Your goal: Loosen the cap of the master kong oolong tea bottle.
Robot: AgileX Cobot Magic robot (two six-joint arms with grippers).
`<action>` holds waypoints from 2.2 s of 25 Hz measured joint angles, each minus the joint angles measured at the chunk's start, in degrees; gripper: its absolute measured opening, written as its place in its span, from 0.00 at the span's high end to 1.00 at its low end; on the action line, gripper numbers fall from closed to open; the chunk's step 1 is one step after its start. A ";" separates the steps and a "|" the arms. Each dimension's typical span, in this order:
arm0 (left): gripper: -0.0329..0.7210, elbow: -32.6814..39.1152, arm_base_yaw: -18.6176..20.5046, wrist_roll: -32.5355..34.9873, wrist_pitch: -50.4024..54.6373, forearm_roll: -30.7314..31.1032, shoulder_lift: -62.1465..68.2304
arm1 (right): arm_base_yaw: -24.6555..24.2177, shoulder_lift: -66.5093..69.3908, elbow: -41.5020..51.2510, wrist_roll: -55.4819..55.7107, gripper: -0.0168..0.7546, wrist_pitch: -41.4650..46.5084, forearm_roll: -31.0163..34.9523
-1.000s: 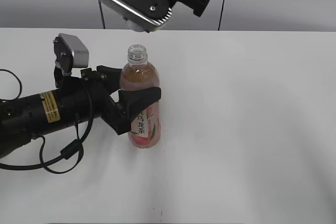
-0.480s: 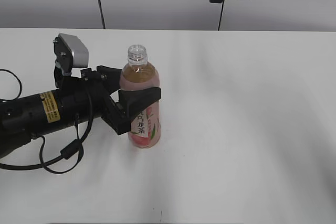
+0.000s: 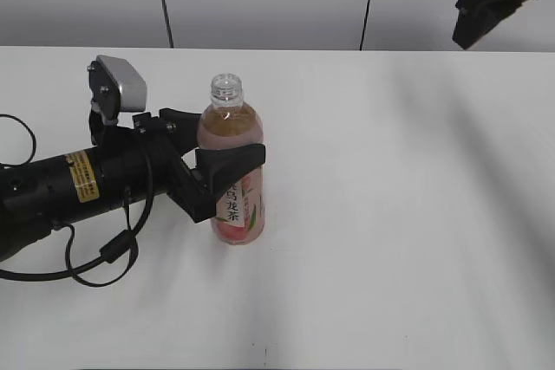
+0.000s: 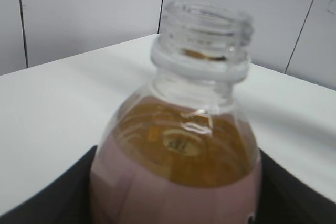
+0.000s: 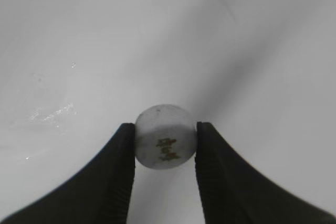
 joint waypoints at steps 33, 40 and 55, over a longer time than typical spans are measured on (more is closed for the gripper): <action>0.34 0.00 0.00 0.00 -0.04 -0.01 0.00 | -1.00 0.00 32.34 31.52 0.17 -14.53 -3.51; 0.34 0.00 0.00 0.00 -0.04 -0.01 0.00 | -1.00 -2.19 32.70 34.65 0.27 -7.21 -3.68; 0.34 0.00 0.00 0.00 0.01 -0.01 0.00 | -1.00 -40.23 52.64 36.63 0.28 -4.80 -4.64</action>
